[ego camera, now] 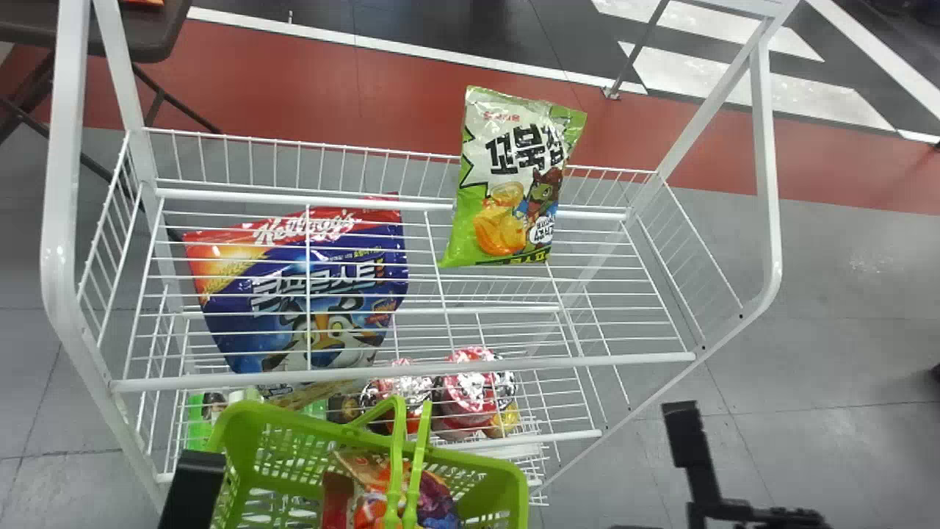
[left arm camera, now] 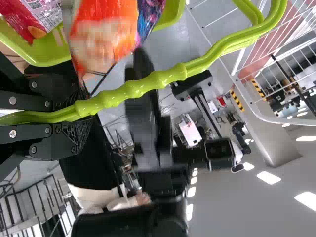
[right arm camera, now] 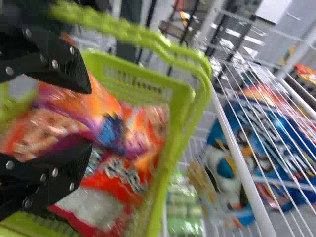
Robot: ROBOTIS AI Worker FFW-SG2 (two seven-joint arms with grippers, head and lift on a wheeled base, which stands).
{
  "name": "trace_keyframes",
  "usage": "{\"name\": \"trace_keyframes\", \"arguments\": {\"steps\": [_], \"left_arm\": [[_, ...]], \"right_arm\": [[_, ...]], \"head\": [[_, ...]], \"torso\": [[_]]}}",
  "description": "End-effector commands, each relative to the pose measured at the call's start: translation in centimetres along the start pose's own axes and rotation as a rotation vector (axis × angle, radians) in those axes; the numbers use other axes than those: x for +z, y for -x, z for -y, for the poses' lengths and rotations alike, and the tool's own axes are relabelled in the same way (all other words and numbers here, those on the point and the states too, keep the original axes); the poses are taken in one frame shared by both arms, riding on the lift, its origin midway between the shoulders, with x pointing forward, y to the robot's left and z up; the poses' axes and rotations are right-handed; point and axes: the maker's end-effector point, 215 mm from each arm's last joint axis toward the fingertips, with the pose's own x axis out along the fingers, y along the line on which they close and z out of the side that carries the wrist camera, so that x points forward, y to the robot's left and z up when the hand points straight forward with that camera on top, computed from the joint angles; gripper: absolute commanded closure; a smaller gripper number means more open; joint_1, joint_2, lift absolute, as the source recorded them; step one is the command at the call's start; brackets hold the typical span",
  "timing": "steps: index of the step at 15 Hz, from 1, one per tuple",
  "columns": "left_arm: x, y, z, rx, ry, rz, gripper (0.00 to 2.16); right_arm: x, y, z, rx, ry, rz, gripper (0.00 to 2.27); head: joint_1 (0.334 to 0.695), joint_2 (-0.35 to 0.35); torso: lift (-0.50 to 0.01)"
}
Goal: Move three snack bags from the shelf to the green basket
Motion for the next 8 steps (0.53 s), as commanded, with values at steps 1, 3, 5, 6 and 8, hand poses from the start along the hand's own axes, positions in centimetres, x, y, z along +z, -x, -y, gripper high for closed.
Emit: {"name": "trace_keyframes", "arguments": {"steps": [1,3,5,6,8], "left_arm": [[-0.1,0.1,-0.1,0.003,0.003,0.003,2.04],[-0.1,0.0,-0.1,0.0,-0.001,0.005,2.04],[0.0,-0.3,-0.2,-0.005,0.001,0.0,2.04],[0.0,-0.5,-0.2,-0.008,0.0,-0.003,2.04],[-0.1,-0.6,-0.5,-0.008,0.005,-0.007,2.04]], "right_arm": [[2.4,2.7,-1.0,-0.055,0.075,0.059,0.07],[11.0,4.7,-1.5,-0.075,0.283,0.338,0.07],[17.8,7.4,-3.1,-0.091,0.492,0.604,0.08],[19.6,7.8,-3.6,-0.122,0.58,0.687,0.08],[20.3,6.7,-2.8,-0.205,0.654,0.752,0.08]], "head": [[0.695,-0.35],[0.695,-0.35],[0.695,-0.35],[0.695,-0.35],[0.695,-0.35]], "torso": [[-0.043],[-0.043],[-0.043],[-0.043],[-0.043]]}}
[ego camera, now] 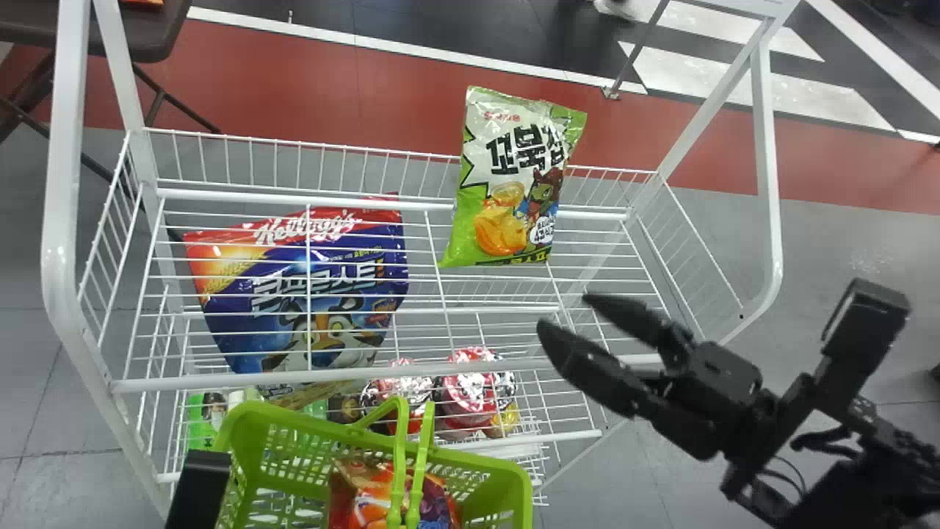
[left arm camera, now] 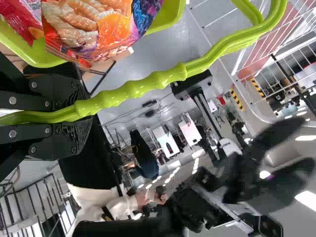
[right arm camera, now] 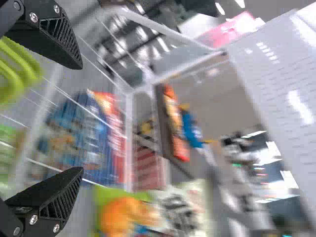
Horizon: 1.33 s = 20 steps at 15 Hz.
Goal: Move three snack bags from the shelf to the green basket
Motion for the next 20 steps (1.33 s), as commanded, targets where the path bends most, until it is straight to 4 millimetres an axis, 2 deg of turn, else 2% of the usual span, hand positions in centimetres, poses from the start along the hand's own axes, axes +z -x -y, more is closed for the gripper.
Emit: {"name": "trace_keyframes", "arguments": {"steps": [1,2,4,5,7,9,20], "left_arm": [[-0.1,-0.1,-0.2,-0.001,0.004,-0.003,2.04],[-0.2,-0.1,-0.2,-0.001,0.005,-0.003,2.04],[-0.1,-0.1,-0.3,0.0,0.004,-0.003,2.04],[-0.1,-0.1,-0.3,-0.001,0.004,-0.002,2.04],[-0.2,0.0,-0.3,-0.002,0.001,-0.001,2.04],[-0.3,0.1,-0.2,-0.005,0.0,0.006,2.04],[-0.5,0.2,0.2,-0.008,0.0,0.008,2.04]], "right_arm": [[-0.8,-1.6,0.0,-0.075,0.126,0.07,0.08],[-1.7,-2.1,0.2,-0.133,0.183,0.088,0.09],[-6.4,-2.5,1.0,-0.274,0.146,0.006,0.09],[-7.9,-2.6,0.6,-0.31,0.139,-0.021,0.09],[-9.3,-2.8,-0.3,-0.321,0.112,-0.042,0.1],[-9.0,-2.8,-0.8,-0.313,0.103,-0.035,0.11],[-8.3,-2.3,-0.3,-0.314,0.092,-0.025,0.11]], "head": [[0.695,-0.35],[0.695,-0.35],[0.695,-0.35],[0.695,-0.35],[0.695,-0.35],[0.695,-0.35],[0.695,-0.35]], "torso": [[-0.043],[-0.043],[-0.043],[-0.043],[-0.043],[-0.043],[-0.043]]}}
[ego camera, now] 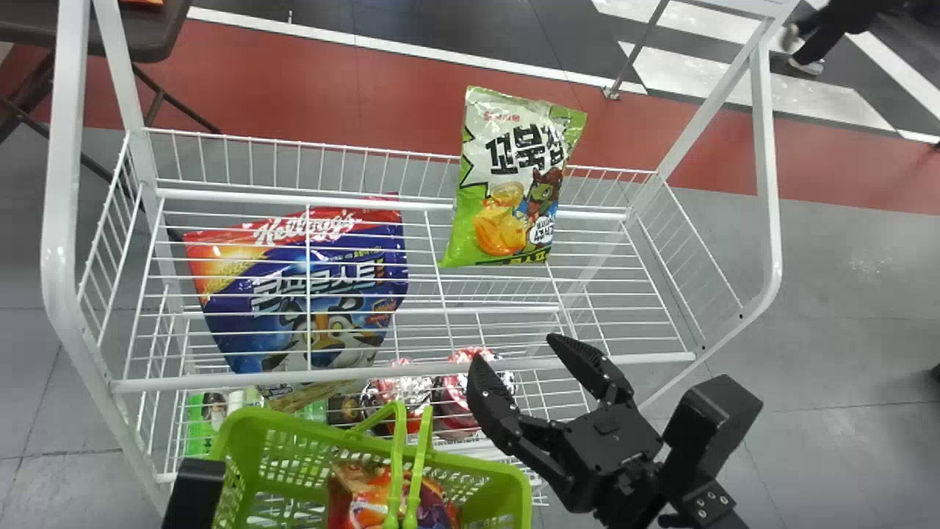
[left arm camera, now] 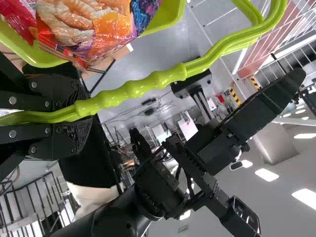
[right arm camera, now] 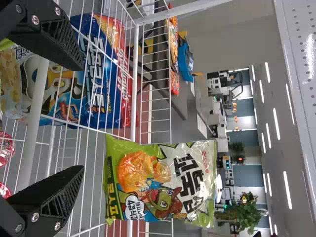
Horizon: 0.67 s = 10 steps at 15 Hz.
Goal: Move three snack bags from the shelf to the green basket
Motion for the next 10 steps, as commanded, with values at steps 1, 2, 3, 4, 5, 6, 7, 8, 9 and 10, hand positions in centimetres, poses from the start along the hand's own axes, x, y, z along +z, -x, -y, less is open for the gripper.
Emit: {"name": "trace_keyframes", "arguments": {"steps": [1,2,3,4,5,6,7,8,9,10], "left_arm": [[0.02,-0.02,0.11,0.001,-0.002,0.0,2.04],[0.03,-0.04,0.15,0.003,-0.003,-0.001,2.04],[0.03,0.02,0.15,0.004,-0.002,0.0,2.04],[-0.01,0.02,0.23,0.003,-0.002,0.001,2.04],[-0.04,0.05,0.29,0.007,-0.004,0.002,2.04],[-0.1,0.1,0.22,0.01,-0.002,0.002,2.04],[-0.14,0.15,0.15,0.012,0.0,0.002,2.04],[-0.14,0.15,0.15,0.012,0.0,0.002,2.04],[-0.16,0.1,0.19,0.011,-0.001,0.002,2.04],[-0.18,0.1,0.24,0.011,0.0,0.002,2.04]], "right_arm": [[0.15,0.04,0.19,0.002,-0.001,0.003,0.11],[0.15,0.04,0.17,0.003,-0.002,0.003,0.11],[0.06,0.04,0.15,0.005,-0.001,-0.001,0.11],[0.15,0.0,0.15,0.006,-0.004,0.003,0.11],[-0.02,0.0,0.15,0.008,-0.004,-0.002,0.11],[-0.11,-0.04,0.18,0.008,-0.007,-0.003,0.11],[-0.1,-0.04,0.16,0.009,-0.009,-0.003,0.11],[-0.04,-0.07,0.17,0.009,-0.008,-0.002,0.11],[-0.02,-0.07,0.23,0.008,-0.009,-0.001,0.11],[-0.42,-0.05,0.31,0.008,-0.018,-0.015,0.11]], "head": [[0.695,-0.35],[0.695,-0.35],[0.695,-0.35],[0.695,-0.35],[0.695,-0.35],[0.695,-0.35],[0.695,-0.35],[0.695,-0.35],[0.695,-0.35],[0.695,-0.35]], "torso": [[-0.043],[-0.043],[-0.043],[-0.043],[-0.043],[-0.043],[-0.043],[-0.043],[-0.043],[-0.043]]}}
